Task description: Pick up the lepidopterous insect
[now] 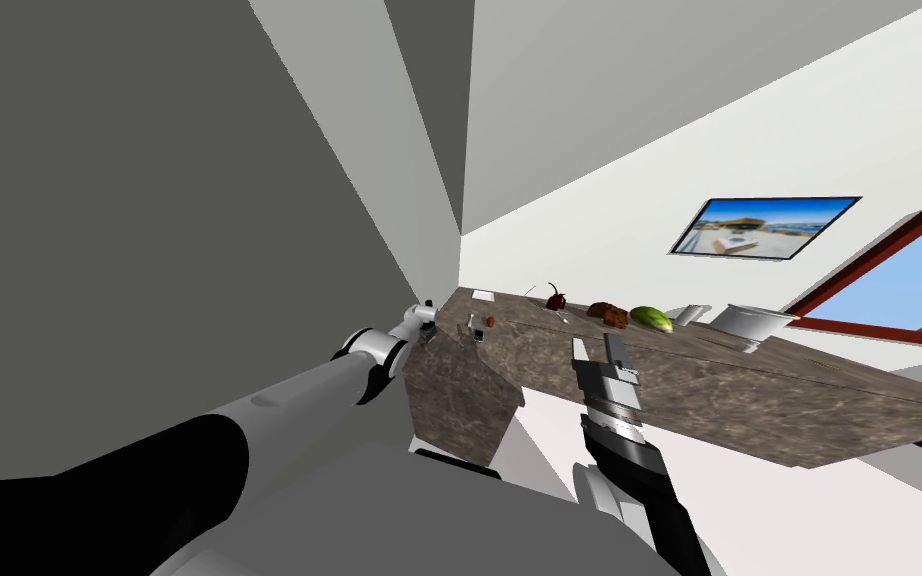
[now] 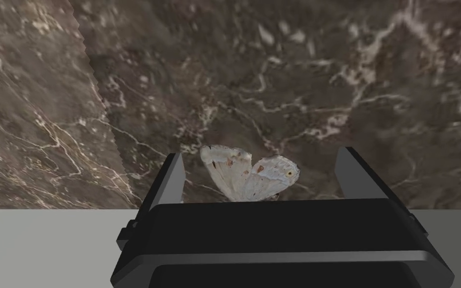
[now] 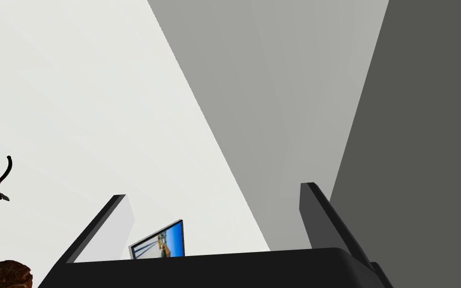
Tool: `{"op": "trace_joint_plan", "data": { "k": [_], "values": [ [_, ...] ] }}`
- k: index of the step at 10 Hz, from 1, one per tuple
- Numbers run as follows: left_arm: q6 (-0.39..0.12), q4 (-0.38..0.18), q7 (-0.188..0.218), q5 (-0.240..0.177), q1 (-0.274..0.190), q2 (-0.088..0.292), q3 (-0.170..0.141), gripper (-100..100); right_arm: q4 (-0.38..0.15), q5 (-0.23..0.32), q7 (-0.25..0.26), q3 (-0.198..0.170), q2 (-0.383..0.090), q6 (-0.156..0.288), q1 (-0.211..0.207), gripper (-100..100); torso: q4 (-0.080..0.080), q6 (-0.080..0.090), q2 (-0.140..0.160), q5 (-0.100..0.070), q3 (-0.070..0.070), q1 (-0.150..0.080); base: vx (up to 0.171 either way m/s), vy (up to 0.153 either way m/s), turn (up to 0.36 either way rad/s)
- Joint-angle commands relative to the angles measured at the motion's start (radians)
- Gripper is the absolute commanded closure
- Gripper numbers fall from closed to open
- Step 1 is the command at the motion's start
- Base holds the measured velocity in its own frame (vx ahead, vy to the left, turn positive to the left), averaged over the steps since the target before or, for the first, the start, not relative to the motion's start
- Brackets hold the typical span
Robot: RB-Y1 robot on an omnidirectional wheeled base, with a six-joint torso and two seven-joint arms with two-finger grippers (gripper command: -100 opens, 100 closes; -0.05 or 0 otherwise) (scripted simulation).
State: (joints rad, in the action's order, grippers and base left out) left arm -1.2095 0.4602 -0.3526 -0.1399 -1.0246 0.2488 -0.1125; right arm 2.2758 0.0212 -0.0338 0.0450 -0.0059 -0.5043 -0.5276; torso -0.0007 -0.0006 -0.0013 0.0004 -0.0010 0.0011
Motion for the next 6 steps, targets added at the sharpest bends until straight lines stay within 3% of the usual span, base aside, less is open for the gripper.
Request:
{"op": "trace_joint_plan", "data": {
  "k": [1, 5, 6],
  "values": [
    [0.0, 0.0, 0.0, 0.0, 0.0, 0.0, 0.0, 100, 0.0, 0.0, 0.0, 0.0, 0.0, 0.0, 0.0, 0, 0.0, 0.0, 0.0, 0.0, 0.0, 0.0, 0.0, 0.0, 0.0],
    [0.0, -0.001, 0.001, 0.0, 0.0, 0.0, 0.0, 100, 0.0, 0.0, 0.0, 0.0, 0.0, 0.0, 0.0, 0, 0.0, 0.001, 0.002, 0.0, 0.001, -0.001, 0.0, 0.0, 0.0],
    [0.0, -0.001, 0.0, 0.0, 0.0, 0.0, 0.0, 0, 0.0, 0.0, 0.0, 0.0, 0.0, 0.0, 0.0, 0, 0.0, 0.0, 0.002, 0.0, 0.001, -0.001, 0.0, 0.0, 0.0]
  ]
}}
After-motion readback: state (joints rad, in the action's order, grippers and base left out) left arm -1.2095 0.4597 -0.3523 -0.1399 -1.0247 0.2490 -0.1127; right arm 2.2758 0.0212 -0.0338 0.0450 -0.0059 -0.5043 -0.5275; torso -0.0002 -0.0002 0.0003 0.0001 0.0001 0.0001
